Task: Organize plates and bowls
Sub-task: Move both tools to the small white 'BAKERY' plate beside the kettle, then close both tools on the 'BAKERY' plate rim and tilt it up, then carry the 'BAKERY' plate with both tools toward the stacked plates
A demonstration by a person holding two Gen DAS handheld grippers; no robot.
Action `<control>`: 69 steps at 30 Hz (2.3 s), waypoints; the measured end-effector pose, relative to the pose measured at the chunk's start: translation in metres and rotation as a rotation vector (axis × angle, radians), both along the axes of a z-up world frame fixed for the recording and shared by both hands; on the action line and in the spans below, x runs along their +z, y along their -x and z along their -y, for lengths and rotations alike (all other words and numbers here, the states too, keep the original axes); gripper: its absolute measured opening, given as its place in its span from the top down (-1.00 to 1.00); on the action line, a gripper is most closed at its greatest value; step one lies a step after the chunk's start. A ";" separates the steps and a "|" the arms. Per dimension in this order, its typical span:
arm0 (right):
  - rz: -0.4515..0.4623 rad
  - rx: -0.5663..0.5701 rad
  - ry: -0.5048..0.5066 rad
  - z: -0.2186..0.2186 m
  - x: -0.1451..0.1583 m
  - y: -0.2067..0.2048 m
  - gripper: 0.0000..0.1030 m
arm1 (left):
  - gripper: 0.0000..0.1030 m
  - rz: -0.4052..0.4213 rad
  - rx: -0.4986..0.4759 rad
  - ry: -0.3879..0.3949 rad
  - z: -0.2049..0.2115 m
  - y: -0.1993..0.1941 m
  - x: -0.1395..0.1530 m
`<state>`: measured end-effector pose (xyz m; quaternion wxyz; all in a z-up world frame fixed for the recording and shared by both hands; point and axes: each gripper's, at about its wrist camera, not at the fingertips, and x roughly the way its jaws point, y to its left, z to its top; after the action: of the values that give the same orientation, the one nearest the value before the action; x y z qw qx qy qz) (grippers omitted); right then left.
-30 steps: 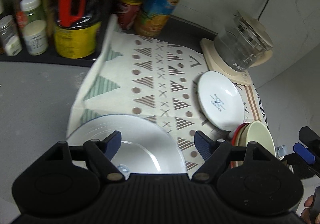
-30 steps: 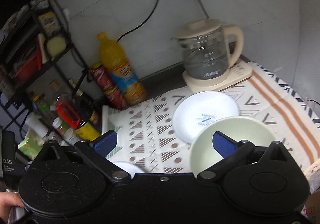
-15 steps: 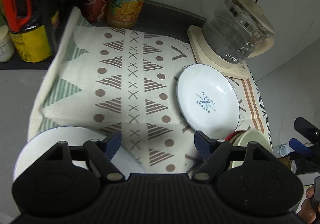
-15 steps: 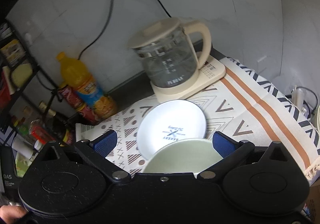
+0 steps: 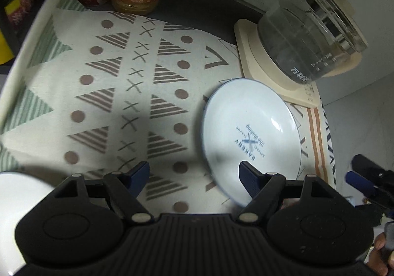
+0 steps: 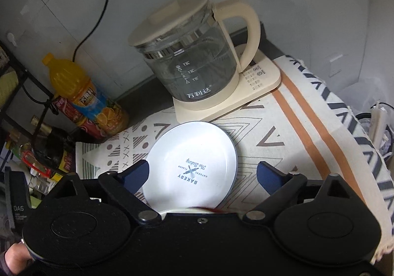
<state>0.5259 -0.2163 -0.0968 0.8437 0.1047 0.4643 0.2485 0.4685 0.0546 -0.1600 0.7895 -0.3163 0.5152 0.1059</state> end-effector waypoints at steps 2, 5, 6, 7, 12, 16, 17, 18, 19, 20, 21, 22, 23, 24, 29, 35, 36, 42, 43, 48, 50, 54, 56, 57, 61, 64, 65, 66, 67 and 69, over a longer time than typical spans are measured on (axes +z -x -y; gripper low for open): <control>-0.018 0.020 0.005 0.000 -0.007 -0.012 -0.68 | -0.50 -0.004 0.015 0.008 0.000 -0.006 -0.002; -0.038 0.036 -0.005 0.002 -0.014 -0.028 -0.61 | -0.46 -0.001 0.031 0.025 -0.001 -0.015 -0.006; -0.042 0.042 -0.007 0.003 -0.016 -0.033 -0.60 | -0.45 0.002 0.035 0.029 0.000 -0.017 -0.007; -0.046 0.050 -0.006 0.003 -0.018 -0.038 -0.58 | -0.44 0.003 0.040 0.034 0.000 -0.019 -0.009; -0.072 0.114 0.027 -0.005 -0.034 -0.059 -0.48 | -0.20 -0.006 0.052 0.071 0.003 -0.032 -0.022; -0.095 0.155 0.041 -0.011 -0.048 -0.070 -0.36 | -0.01 -0.023 0.045 0.100 0.005 -0.040 -0.032; -0.098 0.163 0.045 -0.012 -0.051 -0.072 -0.33 | 0.07 -0.026 0.044 0.110 0.005 -0.041 -0.034; -0.106 0.165 0.050 -0.012 -0.054 -0.074 -0.31 | 0.11 -0.027 0.044 0.115 0.006 -0.042 -0.036; -0.117 0.168 0.051 -0.012 -0.058 -0.076 -0.27 | 0.13 -0.027 0.044 0.116 0.007 -0.043 -0.038; -0.126 0.176 0.054 -0.013 -0.061 -0.077 -0.21 | 0.13 -0.019 0.045 0.108 0.008 -0.043 -0.037; -0.135 0.187 0.059 -0.014 -0.064 -0.077 -0.17 | 0.15 -0.017 0.036 0.100 0.010 -0.044 -0.036; -0.142 0.197 0.065 -0.016 -0.067 -0.078 -0.12 | 0.16 -0.013 0.030 0.094 0.011 -0.044 -0.036; -0.146 0.209 0.071 -0.017 -0.070 -0.078 -0.08 | 0.23 -0.014 0.028 0.093 0.012 -0.045 -0.036; -0.151 0.219 0.074 -0.019 -0.072 -0.078 -0.05 | 0.34 -0.014 0.029 0.100 0.011 -0.045 -0.037; -0.184 0.257 0.084 -0.029 -0.084 -0.078 0.21 | 0.44 -0.010 0.042 0.117 0.009 -0.044 -0.040; -0.212 0.288 0.074 -0.035 -0.096 -0.077 0.39 | 0.47 -0.004 0.044 0.118 0.007 -0.042 -0.039; -0.212 0.285 0.071 -0.034 -0.097 -0.078 0.41 | 0.47 -0.004 0.042 0.117 0.007 -0.041 -0.038; -0.199 0.291 0.077 -0.031 -0.097 -0.081 0.62 | 0.56 0.024 0.039 0.112 0.005 -0.039 -0.032; -0.193 0.294 0.078 -0.030 -0.097 -0.081 0.69 | 0.57 0.036 0.038 0.108 0.004 -0.038 -0.030; -0.145 0.332 0.048 -0.027 -0.086 -0.075 0.75 | 0.57 0.082 0.043 0.095 -0.002 -0.034 -0.017; -0.125 0.351 0.048 -0.028 -0.080 -0.072 0.75 | 0.57 0.095 0.035 0.091 -0.003 -0.034 -0.011; -0.090 0.352 0.026 -0.027 -0.072 -0.071 0.74 | 0.57 0.125 0.005 0.056 -0.004 -0.034 0.003; -0.076 0.347 0.018 -0.026 -0.067 -0.071 0.74 | 0.57 0.139 0.006 0.056 -0.004 -0.033 0.009; -0.066 0.349 0.020 -0.026 -0.064 -0.070 0.75 | 0.57 0.148 0.004 0.056 -0.004 -0.032 0.012; -0.033 0.345 0.012 -0.025 -0.048 -0.068 0.74 | 0.57 0.186 -0.019 0.047 -0.002 -0.029 0.027; -0.012 0.331 0.000 -0.023 -0.036 -0.064 0.74 | 0.57 0.209 -0.030 0.047 0.000 -0.025 0.036; -0.008 0.326 -0.006 -0.023 -0.032 -0.062 0.74 | 0.57 0.216 -0.033 0.046 0.001 -0.023 0.039; -0.003 0.320 -0.012 -0.023 -0.028 -0.060 0.74 | 0.57 0.225 -0.037 0.044 0.002 -0.020 0.043; 0.005 0.316 -0.010 -0.022 -0.024 -0.057 0.74 | 0.57 0.232 -0.039 0.042 0.001 -0.018 0.046; 0.024 0.313 -0.001 -0.022 -0.015 -0.051 0.74 | 0.57 0.248 -0.042 0.049 0.000 -0.011 0.053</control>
<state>0.5766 -0.1938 -0.1120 0.7999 0.0288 0.4648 0.3785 0.4798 0.0542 -0.1071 0.8414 -0.3353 0.4223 0.0368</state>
